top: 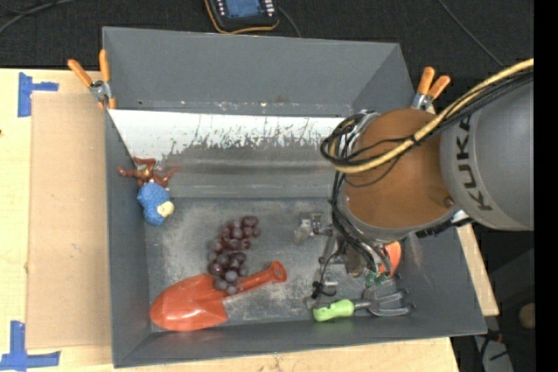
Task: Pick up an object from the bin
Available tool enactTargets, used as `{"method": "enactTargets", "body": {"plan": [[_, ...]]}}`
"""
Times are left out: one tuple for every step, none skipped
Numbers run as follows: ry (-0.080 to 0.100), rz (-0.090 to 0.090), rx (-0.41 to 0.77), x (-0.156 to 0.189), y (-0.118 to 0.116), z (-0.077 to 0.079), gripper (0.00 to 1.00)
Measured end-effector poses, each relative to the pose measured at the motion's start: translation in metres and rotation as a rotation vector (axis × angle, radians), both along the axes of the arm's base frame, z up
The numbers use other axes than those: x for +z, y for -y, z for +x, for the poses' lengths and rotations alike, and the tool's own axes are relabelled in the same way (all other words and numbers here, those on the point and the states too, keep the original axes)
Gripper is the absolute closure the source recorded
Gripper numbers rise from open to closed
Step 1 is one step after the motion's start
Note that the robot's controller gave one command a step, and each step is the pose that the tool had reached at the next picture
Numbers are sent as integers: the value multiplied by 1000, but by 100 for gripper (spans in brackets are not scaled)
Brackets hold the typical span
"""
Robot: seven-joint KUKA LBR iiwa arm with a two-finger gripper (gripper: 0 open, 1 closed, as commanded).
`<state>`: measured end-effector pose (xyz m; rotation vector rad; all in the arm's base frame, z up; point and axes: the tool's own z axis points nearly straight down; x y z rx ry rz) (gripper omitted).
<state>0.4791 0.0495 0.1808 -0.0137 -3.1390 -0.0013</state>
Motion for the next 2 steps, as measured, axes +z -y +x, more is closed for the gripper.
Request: {"method": "enactTargets", "body": {"plan": [[0,0,0,0,0,0,0],[-2,1,277,-54,-28,16,0]]}}
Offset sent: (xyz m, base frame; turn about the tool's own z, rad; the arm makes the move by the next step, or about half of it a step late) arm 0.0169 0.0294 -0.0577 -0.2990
